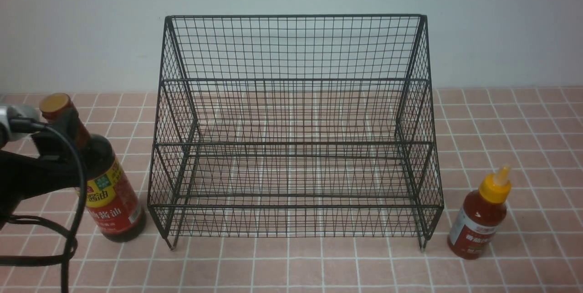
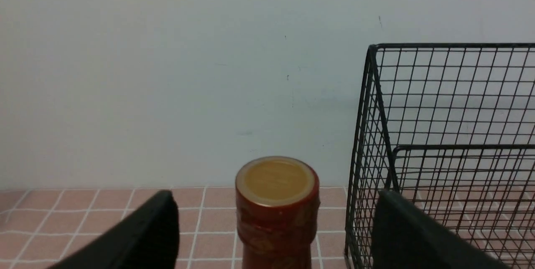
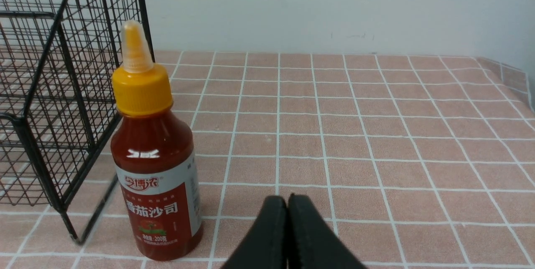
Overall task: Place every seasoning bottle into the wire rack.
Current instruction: Use the left arm to grab the condiment bottle closest to it
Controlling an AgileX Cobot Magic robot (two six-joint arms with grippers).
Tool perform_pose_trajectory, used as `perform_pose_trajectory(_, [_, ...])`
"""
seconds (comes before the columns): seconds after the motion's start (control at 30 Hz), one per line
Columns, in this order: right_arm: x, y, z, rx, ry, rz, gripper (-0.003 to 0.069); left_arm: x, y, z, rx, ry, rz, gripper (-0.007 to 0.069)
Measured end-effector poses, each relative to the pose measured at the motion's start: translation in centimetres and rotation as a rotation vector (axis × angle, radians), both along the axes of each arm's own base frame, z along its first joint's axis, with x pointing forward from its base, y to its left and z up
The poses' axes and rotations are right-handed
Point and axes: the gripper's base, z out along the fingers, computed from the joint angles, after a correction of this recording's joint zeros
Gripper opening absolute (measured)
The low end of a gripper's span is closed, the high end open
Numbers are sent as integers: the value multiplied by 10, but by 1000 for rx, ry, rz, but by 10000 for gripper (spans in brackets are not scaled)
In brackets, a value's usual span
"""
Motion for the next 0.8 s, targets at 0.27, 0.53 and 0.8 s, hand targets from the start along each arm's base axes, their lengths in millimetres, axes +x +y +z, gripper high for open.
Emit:
perform_pose_trajectory(0.27, [0, 0, 0, 0, 0, 0, -9, 27, 0, -17, -15, 71, 15, 582])
perform_pose_trajectory(0.53, [0, 0, 0, 0, 0, 0, -9, 49, 1, -31, -64, 80, 46, 559])
perform_pose_trajectory(0.8, [0, 0, 0, 0, 0, 0, -9, 51, 1, -33, -89, 82, 49, 247])
